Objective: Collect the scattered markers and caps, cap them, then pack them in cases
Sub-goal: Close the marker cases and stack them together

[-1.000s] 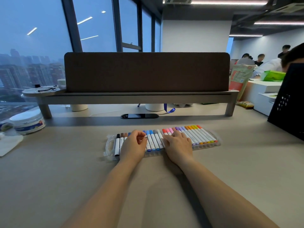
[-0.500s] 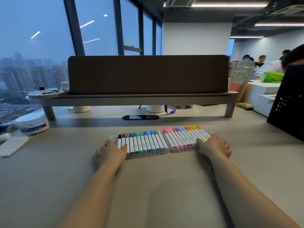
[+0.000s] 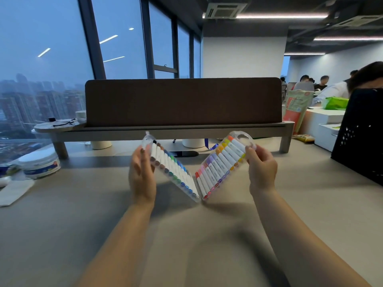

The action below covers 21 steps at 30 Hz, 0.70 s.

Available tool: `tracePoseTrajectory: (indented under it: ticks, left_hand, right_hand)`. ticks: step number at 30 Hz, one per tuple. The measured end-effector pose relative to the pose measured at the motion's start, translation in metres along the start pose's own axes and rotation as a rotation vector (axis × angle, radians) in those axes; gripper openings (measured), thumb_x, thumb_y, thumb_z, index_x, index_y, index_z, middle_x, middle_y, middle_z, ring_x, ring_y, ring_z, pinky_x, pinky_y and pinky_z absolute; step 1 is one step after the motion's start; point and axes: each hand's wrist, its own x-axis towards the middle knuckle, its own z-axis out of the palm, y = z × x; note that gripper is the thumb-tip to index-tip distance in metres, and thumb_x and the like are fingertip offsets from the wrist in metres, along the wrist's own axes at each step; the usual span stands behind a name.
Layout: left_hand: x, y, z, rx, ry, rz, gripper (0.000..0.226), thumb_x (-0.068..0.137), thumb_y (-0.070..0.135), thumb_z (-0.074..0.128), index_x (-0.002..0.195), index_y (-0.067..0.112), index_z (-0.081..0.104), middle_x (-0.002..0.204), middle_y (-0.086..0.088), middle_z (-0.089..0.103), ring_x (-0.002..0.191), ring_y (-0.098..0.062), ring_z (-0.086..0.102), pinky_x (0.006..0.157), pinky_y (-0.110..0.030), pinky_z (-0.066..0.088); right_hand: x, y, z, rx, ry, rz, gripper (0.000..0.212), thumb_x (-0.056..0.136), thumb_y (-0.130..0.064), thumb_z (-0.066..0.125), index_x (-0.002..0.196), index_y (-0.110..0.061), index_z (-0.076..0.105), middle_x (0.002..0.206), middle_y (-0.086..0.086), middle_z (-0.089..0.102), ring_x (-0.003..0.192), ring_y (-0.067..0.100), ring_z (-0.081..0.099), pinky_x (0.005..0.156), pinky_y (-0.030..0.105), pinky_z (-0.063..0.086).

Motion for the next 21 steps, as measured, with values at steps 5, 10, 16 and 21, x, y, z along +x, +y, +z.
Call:
tracePoseTrajectory:
  ticks: [5,10,16,21]
  left_hand:
    - [-0.018,0.010,0.025,-0.028,-0.269,0.020,0.041,0.102,0.028,0.035,0.141,0.017,0.043,0.135,-0.002,0.054,0.117,-0.008,0.056,0.099,-0.031,0.047]
    - [-0.029,0.001,0.043,0.092,-0.545,0.043,0.041,0.101,0.032,0.037,0.142,0.029,0.036,0.133,0.022,0.047,0.121,0.006,0.049,0.094,-0.016,0.045]
    - [-0.032,0.000,0.053,0.105,-0.614,0.076,0.041,0.102,0.018,0.033,0.140,0.031,0.034,0.122,0.028,0.045,0.101,0.026,0.049,0.073,-0.001,0.043]
    - [-0.021,-0.006,0.049,0.198,-0.617,0.163,0.035,0.100,0.025,0.042,0.129,0.045,0.042,0.134,0.027,0.043,0.116,0.021,0.042,0.086,-0.002,0.040]
  right_hand:
    - [-0.026,-0.016,0.024,0.076,-0.342,-0.095,0.024,0.098,-0.018,0.051,0.117,-0.011,0.063,0.095,-0.001,0.065,0.083,0.004,0.065,0.062,0.014,0.050]
    - [-0.040,-0.010,0.039,0.015,-0.533,-0.199,0.043,0.089,-0.030,0.064,0.128,-0.012,0.058,0.110,0.004,0.068,0.098,0.013,0.067,0.075,0.024,0.055]
    - [-0.039,-0.001,0.050,-0.186,-0.456,-0.335,0.038,0.081,-0.037,0.072,0.114,-0.028,0.055,0.114,0.000,0.063,0.103,0.016,0.065,0.083,0.040,0.058]
    - [-0.034,0.000,0.055,-0.247,-0.402,-0.411,0.022,0.087,-0.031,0.067,0.104,-0.032,0.053,0.104,-0.005,0.064,0.094,0.013,0.066,0.075,0.033,0.059]
